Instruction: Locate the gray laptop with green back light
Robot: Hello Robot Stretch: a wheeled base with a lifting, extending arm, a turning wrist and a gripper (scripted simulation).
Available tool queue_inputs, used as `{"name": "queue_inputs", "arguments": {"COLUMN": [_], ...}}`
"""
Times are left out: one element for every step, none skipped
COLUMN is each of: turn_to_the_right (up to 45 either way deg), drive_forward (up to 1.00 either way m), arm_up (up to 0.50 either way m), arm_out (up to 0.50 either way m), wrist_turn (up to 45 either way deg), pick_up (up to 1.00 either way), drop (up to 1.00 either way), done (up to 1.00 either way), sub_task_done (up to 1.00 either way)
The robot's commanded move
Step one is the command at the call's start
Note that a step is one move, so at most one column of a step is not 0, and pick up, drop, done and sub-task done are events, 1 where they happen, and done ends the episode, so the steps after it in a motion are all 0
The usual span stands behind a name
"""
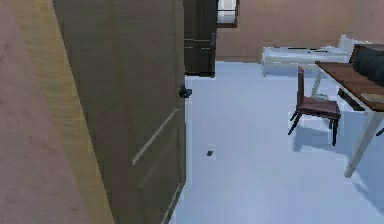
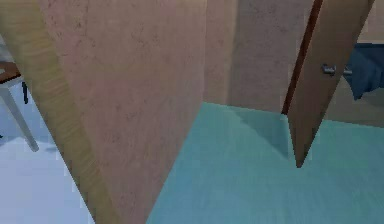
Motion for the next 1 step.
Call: {"name": "queue_inputs", "arguments": {"turn_to_the_right": [0.0], "drive_forward": [0.05], "arm_up": [0.0], "arm_out": [0.0], "wrist_turn": [0.0], "pick_up": [0.0], "drop": [0.0], "done": [0.0], "sub_task_done": [0.0]}}
